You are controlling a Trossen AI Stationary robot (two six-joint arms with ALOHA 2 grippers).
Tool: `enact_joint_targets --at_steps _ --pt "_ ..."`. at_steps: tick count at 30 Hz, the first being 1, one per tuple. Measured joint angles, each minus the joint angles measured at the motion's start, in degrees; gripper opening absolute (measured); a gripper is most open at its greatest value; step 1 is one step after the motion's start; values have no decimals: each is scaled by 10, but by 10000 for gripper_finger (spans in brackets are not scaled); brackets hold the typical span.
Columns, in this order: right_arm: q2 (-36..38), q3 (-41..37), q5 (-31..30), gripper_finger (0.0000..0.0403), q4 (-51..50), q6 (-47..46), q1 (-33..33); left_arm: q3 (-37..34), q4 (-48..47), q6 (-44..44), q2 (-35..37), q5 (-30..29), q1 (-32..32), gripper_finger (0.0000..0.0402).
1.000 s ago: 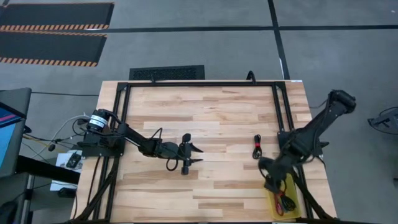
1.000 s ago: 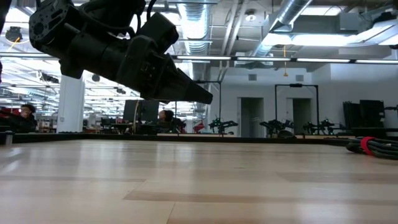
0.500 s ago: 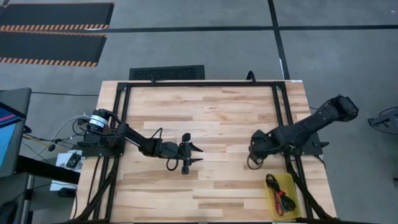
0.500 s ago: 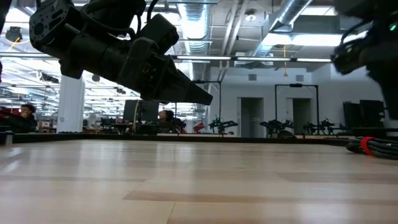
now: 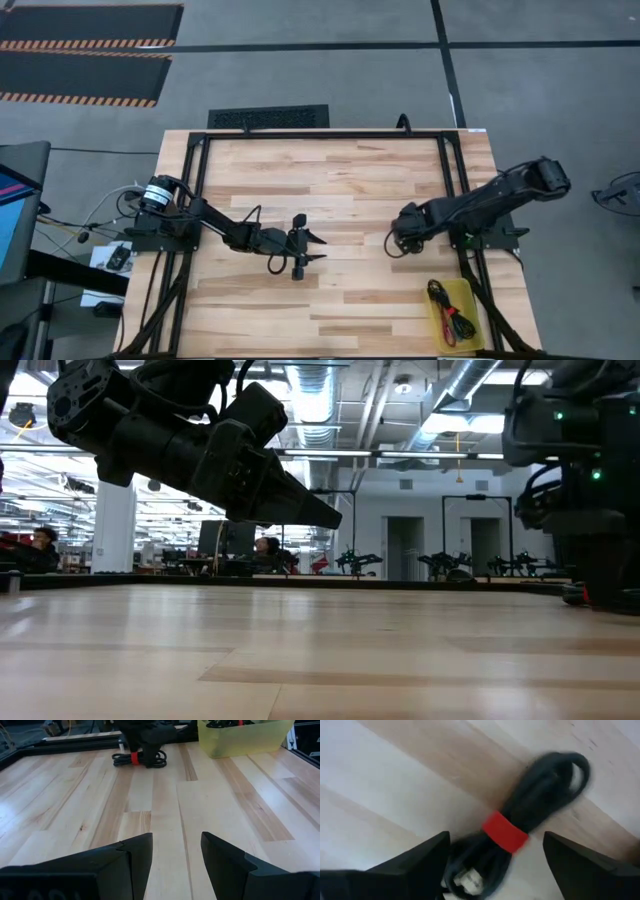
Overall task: Pick and place USB-C Cables
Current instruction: Put the black charger cable into the yellow bin
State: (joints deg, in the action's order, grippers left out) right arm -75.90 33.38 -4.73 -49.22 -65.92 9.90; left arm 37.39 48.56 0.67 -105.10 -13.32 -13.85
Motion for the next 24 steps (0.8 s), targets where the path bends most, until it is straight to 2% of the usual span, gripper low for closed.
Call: enact_joint_targets --at_steps 3,7,10,13,17,21,24 --pt "-18 -10 1 344 44 15 2 0 0 0 0 0 0 159" --pt "-35 -8 2 297 71 34 14 0 1 0 0 0 0 159" --pt "-38 2 -2 231 79 34 26 0 3 0 0 0 0 159" --pt "-41 16 -6 144 89 35 40 0 5 0 0 -5 0 159" --pt "-41 38 -33 36 159 55 66 0 10 0 0 -5 0 159" --pt "-41 52 -40 33 238 93 85 0 13 1 0 -8 0 159" --pt "-40 83 -39 59 220 95 92 0 15 2 0 -11 0 159"
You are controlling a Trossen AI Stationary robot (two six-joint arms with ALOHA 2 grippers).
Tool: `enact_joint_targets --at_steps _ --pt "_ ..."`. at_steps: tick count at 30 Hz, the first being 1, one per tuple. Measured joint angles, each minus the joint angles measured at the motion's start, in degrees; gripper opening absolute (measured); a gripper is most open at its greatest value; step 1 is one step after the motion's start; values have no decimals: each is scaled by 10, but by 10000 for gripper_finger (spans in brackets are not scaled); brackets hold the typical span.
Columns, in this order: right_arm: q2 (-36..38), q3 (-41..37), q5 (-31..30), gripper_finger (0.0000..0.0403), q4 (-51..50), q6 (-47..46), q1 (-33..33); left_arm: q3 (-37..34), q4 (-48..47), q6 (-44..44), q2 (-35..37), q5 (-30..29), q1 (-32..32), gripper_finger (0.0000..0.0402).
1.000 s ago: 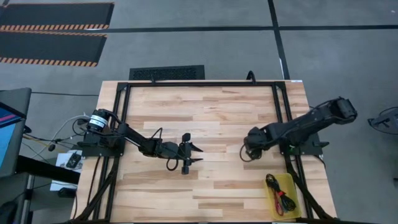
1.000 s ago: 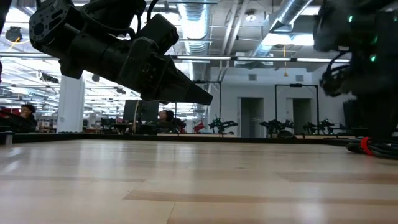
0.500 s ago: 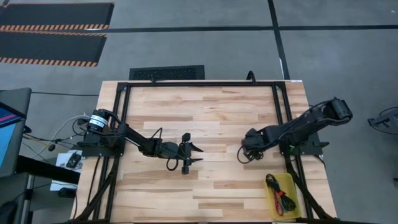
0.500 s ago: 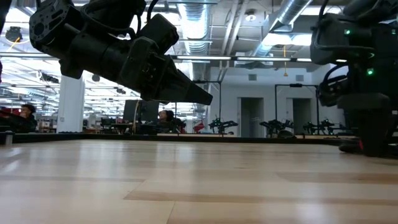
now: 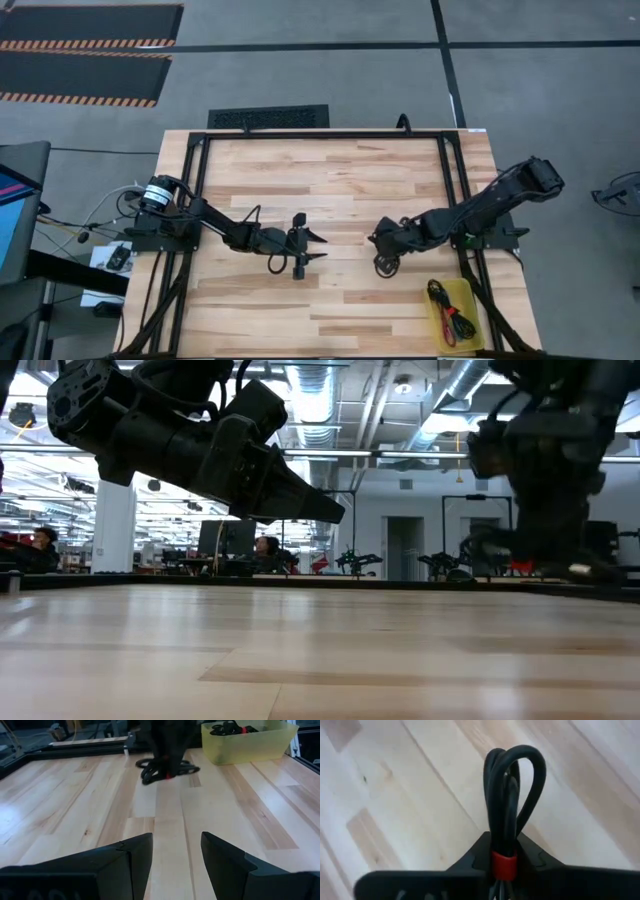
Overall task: Pick and place USB-C Cables
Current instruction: Put the black charger cable into the yellow bin
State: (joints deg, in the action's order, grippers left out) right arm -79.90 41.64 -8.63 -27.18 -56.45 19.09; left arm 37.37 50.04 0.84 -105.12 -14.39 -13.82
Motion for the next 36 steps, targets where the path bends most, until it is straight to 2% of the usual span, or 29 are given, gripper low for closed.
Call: enact_joint_targets --at_steps 4,11,18,23,29,32,36 --pt "0 57 6 71 -70 0 20 0 0 0 0 0 0 159" --pt "0 175 41 52 -235 -15 83 0 0 -7 0 0 4 159" --pt "1 253 96 52 -382 -167 204 0 0 -27 0 0 6 159" --pt "0 260 113 53 -392 -362 309 0 8 -41 0 2 12 159" --pt "-1 230 88 53 -353 -605 421 0 24 -51 0 6 29 159" --pt "-22 220 89 53 -342 -678 463 0 27 -58 0 8 38 159" --pt "-61 217 89 54 -304 -699 491 1 38 -62 0 34 53 159"
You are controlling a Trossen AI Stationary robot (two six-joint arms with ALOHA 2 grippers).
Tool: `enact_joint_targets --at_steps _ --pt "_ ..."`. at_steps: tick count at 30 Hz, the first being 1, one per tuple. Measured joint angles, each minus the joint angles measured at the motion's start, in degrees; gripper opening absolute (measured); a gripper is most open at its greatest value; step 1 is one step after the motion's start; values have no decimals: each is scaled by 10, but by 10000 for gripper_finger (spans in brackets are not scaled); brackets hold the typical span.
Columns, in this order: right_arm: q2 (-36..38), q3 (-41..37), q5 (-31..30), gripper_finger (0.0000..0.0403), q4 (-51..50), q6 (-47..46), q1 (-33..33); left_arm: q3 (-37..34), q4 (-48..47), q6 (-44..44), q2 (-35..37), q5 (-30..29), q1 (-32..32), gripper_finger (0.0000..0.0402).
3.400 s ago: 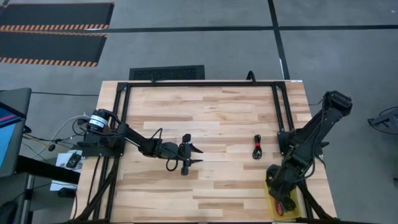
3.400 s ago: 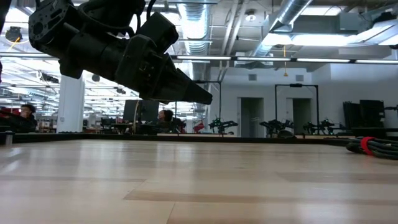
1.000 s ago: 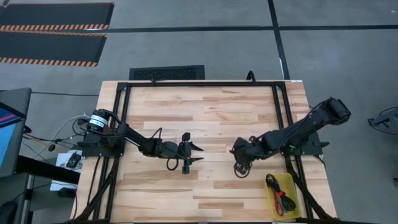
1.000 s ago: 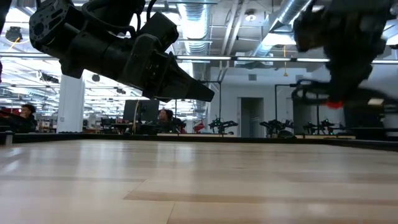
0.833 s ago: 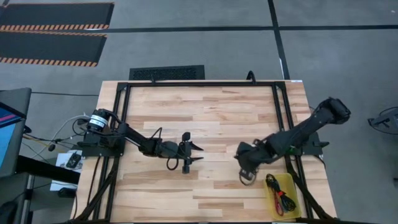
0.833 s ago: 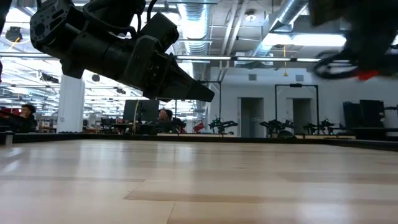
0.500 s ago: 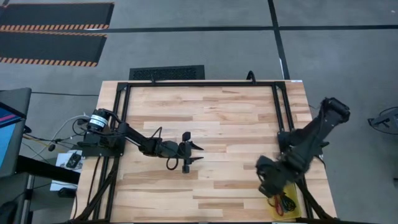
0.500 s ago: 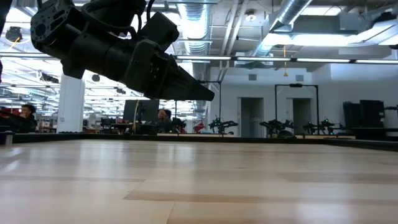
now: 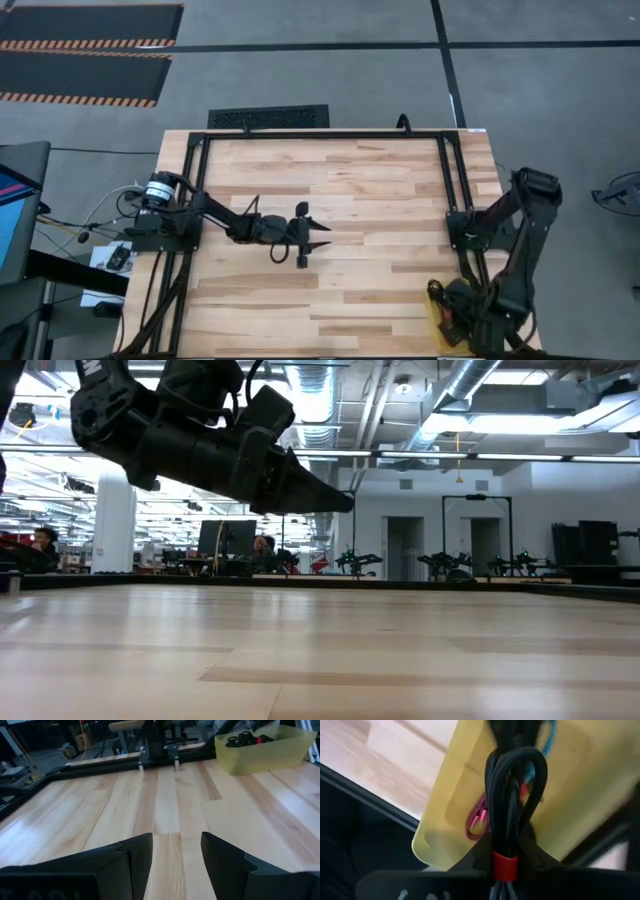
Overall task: Pick and place USB-C Cables
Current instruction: Put the black charger cable into the yellow bin
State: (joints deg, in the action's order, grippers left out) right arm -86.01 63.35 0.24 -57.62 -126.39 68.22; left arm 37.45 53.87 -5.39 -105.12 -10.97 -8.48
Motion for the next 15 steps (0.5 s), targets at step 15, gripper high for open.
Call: enact_joint_targets --at_steps 15 --pt "-91 1 10 212 16 41 -19 15 -3 -13 0 32 31 159"
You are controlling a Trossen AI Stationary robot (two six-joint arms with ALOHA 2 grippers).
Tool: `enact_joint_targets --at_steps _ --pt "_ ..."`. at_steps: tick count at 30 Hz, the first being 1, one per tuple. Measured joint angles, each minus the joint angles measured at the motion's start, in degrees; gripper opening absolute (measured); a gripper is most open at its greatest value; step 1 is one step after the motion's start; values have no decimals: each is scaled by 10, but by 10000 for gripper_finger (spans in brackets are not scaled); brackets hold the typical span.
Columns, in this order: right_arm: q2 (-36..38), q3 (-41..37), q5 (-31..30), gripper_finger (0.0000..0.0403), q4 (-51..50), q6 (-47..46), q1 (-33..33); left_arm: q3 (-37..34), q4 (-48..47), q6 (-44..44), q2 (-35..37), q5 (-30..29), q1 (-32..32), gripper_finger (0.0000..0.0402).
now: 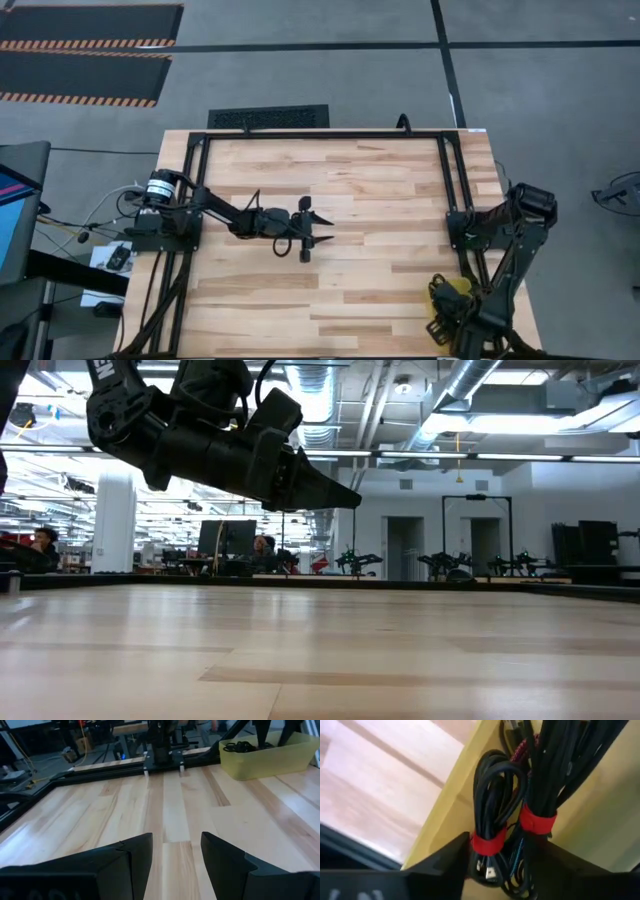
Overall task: Pick and place USB-C Cables
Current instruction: Put the black charger cable into the yellow bin, then return to Home Position
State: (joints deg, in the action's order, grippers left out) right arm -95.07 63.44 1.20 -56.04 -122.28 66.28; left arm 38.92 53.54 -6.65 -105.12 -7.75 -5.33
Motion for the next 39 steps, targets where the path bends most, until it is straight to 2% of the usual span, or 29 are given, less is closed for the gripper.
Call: enact_joint_targets --at_steps 5,12,16,19,21,23,27,31,35,39 --pt "19 0 -13 250 14 -4 0 0 2 -1 0 18 9 159" --pt "25 19 -137 255 -1 68 -5 0 3 5 0 26 12 159" --pt "25 28 -249 255 -24 163 -20 0 16 19 0 31 12 159" --pt "25 28 -383 255 -74 249 -45 0 23 21 0 39 12 159" --pt "24 26 -468 255 -116 275 -74 0 30 27 0 40 12 159" --pt "24 18 -508 255 -127 313 -115 1 31 33 0 40 12 159" --pt "25 9 -512 255 -105 418 -209 1 27 33 0 40 12 159" --pt "25 -9 -504 255 31 602 -291 1 13 44 0 41 11 159" --pt "25 -43 -424 255 218 830 -349 1 -15 62 0 45 5 159" --pt "25 -86 -327 252 400 995 -397 0 -40 69 0 26 -13 154"
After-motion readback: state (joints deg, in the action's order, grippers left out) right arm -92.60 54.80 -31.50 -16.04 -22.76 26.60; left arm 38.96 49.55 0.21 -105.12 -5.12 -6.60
